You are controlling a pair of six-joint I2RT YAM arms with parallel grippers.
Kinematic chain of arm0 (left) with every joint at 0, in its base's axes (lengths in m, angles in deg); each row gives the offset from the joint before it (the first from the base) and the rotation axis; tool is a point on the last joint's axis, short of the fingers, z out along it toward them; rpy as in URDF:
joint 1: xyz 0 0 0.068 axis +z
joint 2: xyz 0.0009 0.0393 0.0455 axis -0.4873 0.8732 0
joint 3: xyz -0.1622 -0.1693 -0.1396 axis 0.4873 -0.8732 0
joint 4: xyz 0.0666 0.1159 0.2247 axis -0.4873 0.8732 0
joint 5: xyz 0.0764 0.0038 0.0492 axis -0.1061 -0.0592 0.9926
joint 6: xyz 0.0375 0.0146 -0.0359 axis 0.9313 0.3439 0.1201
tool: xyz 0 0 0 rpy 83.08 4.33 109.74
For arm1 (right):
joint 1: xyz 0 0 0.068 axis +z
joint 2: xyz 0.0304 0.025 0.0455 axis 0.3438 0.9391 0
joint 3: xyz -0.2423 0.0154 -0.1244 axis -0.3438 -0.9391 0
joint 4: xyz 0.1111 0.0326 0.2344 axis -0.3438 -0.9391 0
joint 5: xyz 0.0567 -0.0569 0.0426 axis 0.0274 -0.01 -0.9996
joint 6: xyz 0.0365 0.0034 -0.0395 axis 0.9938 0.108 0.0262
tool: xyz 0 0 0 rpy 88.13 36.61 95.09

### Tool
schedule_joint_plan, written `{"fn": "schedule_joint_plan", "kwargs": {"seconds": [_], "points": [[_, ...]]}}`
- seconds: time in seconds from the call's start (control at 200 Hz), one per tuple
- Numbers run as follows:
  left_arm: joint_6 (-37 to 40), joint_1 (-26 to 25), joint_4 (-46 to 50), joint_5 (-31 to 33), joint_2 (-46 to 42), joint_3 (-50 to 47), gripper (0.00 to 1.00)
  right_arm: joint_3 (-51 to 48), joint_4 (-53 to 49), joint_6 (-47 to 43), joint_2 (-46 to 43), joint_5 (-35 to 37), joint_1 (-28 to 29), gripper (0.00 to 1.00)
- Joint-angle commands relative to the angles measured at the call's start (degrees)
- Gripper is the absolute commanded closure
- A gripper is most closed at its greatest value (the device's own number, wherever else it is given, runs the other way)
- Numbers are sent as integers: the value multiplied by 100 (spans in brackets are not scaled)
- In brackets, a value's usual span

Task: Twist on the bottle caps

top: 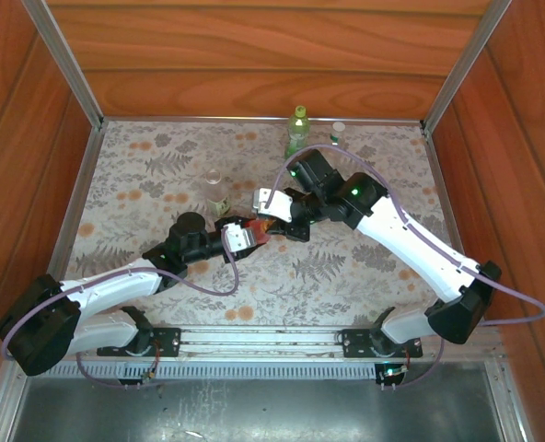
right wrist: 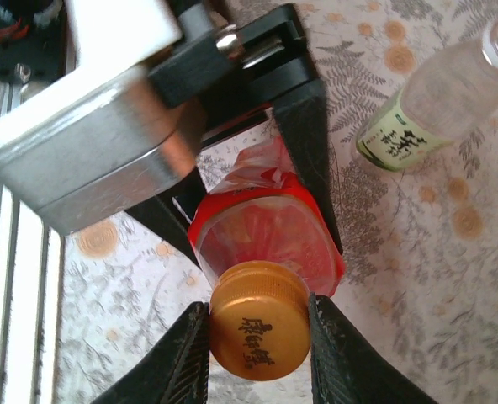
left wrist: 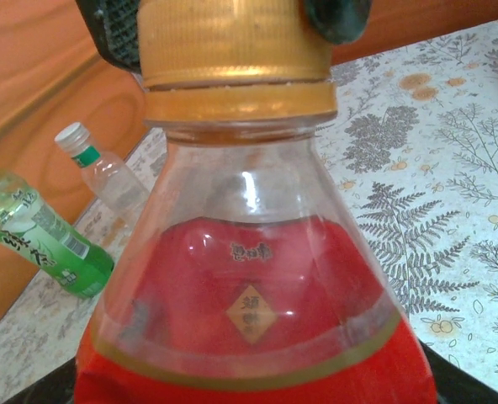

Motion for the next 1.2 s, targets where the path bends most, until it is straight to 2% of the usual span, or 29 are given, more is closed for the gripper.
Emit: {"fn": "schedule_joint_plan", "kwargs": {"seconds": [0.0, 0.095, 0.185, 0.22, 0.305, 0.36, 0.415, 0.495, 0.685, 0.849, 0.939, 1.149, 1.199], "points": [[85, -47, -176, -61, -88, 90, 44, -395, 822, 2204, -273, -104, -26, 100], [74, -45, -181, -65, -89, 96, 44, -597, 1075, 3891, -404, 187, -26, 100], [72, -42, -176, -85, -95, 82, 44, -661, 927, 4155, -476, 119, -18, 97], [70, -48, -178, -85, -93, 65, 44, -759, 967, 3983, -576, 80, -18, 90], [68, -44, -179, -77, -59, 73, 44, -1155, 1414, 3520, -962, 155, -17, 62], [-7, -47, -178, -31, -31, 98, 44, -1436, 1939, 3417, -1270, 238, -17, 47], [-147, -48, -177, 10, -27, 120, 44, -1795, 2555, 3370, -1585, 355, -28, 39], [-272, -44, -177, 7, -36, 143, 44, -2327, 3510, 3286, -1968, 444, -26, 35], [-575, -47, -179, 54, -38, 270, 44, -3432, 5491, 4217, -2385, 873, -26, 36], [-914, -33, -177, 169, 43, 420, 44, -3958, 6181, 4640, -2364, 612, -26, 38], [-1077, -30, -181, 178, 86, 495, 44, -4100, 6344, 4811, -2281, 611, -33, 46], [-1174, -21, -181, 179, 157, 543, 44, -4091, 6405, 4869, -2137, 497, -26, 77], [-1156, -16, -182, 171, 180, 540, 44, -4050, 6363, 4824, -2127, 464, -31, 79]]}}
